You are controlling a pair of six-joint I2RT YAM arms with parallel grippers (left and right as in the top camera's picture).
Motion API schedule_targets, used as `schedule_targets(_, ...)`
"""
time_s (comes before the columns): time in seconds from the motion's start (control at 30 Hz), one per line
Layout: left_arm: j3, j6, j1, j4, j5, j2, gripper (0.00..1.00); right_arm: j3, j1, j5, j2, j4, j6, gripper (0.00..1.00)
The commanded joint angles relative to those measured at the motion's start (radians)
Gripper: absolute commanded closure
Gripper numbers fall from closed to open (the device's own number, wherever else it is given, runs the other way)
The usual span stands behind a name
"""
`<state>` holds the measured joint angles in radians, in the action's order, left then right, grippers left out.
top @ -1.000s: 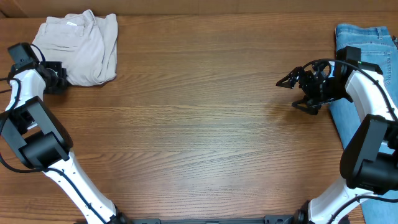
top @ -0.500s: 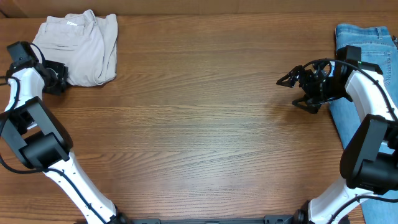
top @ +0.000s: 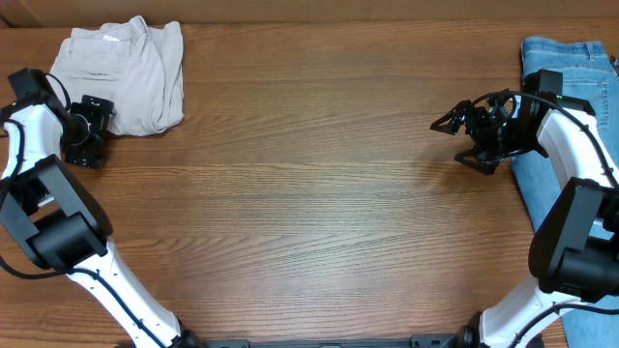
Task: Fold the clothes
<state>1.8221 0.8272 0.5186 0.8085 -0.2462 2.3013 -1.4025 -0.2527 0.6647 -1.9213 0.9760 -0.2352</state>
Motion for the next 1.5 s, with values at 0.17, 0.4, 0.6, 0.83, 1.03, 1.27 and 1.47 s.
schedule_targets(0.17, -0.026, -0.048, -0.01, 0.029, 0.017, -0.126, 0.07, -0.019, 0.01, -0.002, 0.025, -0.002, 0.028, 0.0)
schedule_targets(0.4, -0.026, -0.165, -0.056, -0.059, 0.026, -0.318, 0.74, -0.019, 0.01, -0.002, 0.025, -0.002, 0.027, 0.0)
schedule_targets(0.6, -0.026, -0.177, -0.108, -0.247, 0.167, -0.34, 0.96, -0.019, 0.011, -0.002, 0.025, -0.002, 0.027, 0.0)
schedule_targets(0.83, -0.026, -0.275, -0.163, -0.412, 0.213, -0.203, 0.96, -0.019, 0.015, -0.002, 0.025, 0.008, 0.027, 0.0)
schedule_targets(1.03, -0.026, -0.274, -0.173, -0.512, 0.14, -0.058, 0.96, -0.019, 0.032, -0.029, 0.025, 0.028, 0.027, 0.0)
schedule_targets(1.27, -0.026, -0.323, -0.213, -0.597, 0.058, 0.068, 0.96, -0.019, 0.068, -0.029, 0.025, 0.024, 0.027, 0.0)
schedule_targets(1.47, -0.026, -0.433, -0.29, -0.56, 0.043, 0.111, 0.95, -0.019, 0.089, -0.028, 0.025, 0.021, 0.027, 0.0)
